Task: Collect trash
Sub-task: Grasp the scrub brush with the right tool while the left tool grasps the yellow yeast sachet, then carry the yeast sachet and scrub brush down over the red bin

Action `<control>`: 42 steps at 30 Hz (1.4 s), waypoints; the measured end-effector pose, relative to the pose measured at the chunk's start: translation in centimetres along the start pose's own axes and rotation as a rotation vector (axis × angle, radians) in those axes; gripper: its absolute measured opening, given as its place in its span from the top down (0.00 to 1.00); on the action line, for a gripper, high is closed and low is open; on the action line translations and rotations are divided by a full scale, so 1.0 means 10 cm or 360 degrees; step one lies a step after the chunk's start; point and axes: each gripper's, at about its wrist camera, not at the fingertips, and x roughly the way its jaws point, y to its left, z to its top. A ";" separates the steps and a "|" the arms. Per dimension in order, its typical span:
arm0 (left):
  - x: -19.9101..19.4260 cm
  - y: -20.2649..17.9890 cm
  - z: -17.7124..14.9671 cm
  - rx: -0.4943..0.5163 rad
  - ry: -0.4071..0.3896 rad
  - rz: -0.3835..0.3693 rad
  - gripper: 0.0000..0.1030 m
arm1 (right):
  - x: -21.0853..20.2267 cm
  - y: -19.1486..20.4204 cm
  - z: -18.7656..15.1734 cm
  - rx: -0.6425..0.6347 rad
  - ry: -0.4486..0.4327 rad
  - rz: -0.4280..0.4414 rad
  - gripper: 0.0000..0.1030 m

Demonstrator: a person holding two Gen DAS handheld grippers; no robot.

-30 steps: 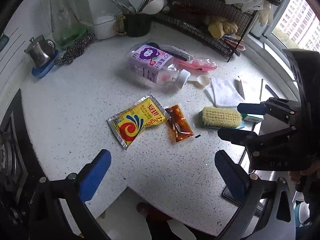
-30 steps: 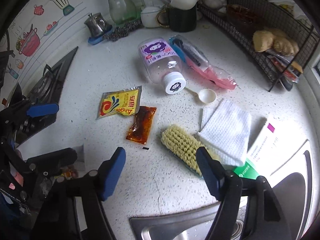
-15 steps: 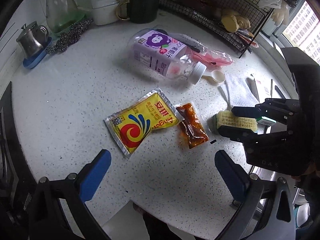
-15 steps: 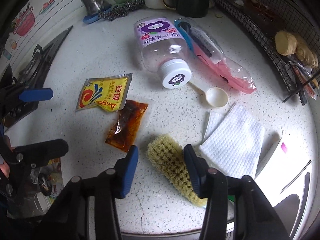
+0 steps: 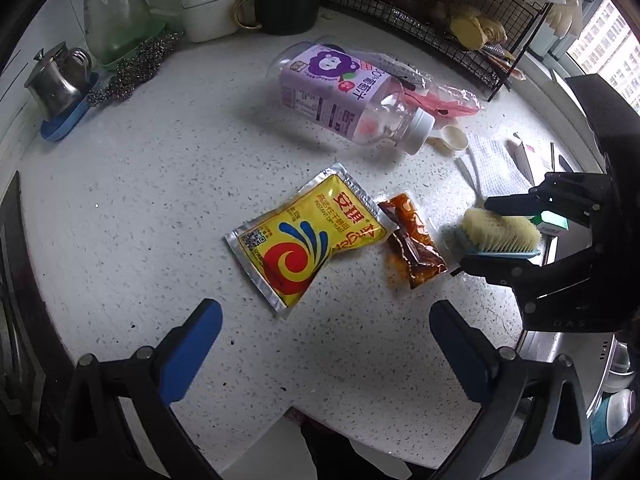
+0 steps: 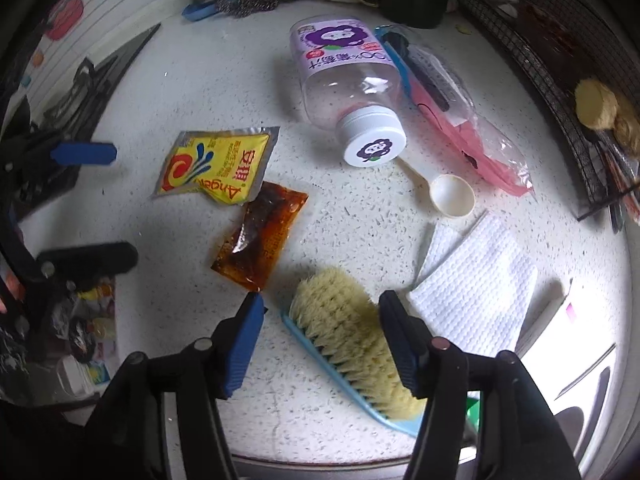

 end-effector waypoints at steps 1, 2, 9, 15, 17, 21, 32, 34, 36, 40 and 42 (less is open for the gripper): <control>0.01 0.01 0.01 0.0017 0.0002 0.0002 0.00 | 0.02 0.00 0.01 -0.0020 0.0002 -0.0001 0.45; 0.02 0.02 0.02 0.0037 0.0002 0.0003 0.00 | 0.03 0.00 0.02 -0.0031 0.0012 0.0000 0.45; 0.17 0.07 0.15 0.0251 0.0047 0.0034 0.00 | 0.16 0.09 -0.01 -0.0145 0.0024 -0.0053 0.70; 0.35 0.05 0.27 0.0416 0.0104 0.0051 0.00 | 0.15 -0.06 -0.02 0.0056 -0.0021 -0.0046 0.77; 0.41 0.03 0.33 0.0453 0.0118 0.0045 0.00 | 0.15 -0.08 -0.03 0.0119 -0.0026 -0.0008 0.77; 0.49 0.05 0.42 0.0520 0.0144 0.0022 0.00 | 0.17 -0.07 -0.04 0.0152 -0.0022 0.0047 0.77; 0.72 0.09 0.66 0.0600 0.0208 -0.0039 0.19 | 0.21 -0.08 0.06 0.0263 -0.0047 0.0085 0.77; 0.70 0.06 0.66 0.0614 0.0217 -0.0045 0.33 | 0.20 -0.11 0.03 0.0304 -0.0070 0.0094 0.77; 0.68 0.02 0.64 0.0637 0.0220 -0.0033 0.45 | 0.19 -0.21 0.08 0.0332 -0.0082 0.0107 0.77; 0.65 -0.07 0.55 0.0637 0.0213 -0.0044 0.54 | 0.18 -0.26 0.11 0.0362 -0.0103 0.0108 0.77; 0.64 -0.12 0.49 0.0613 0.0206 -0.0056 0.56 | 0.19 -0.27 0.12 0.0376 -0.0103 0.0103 0.77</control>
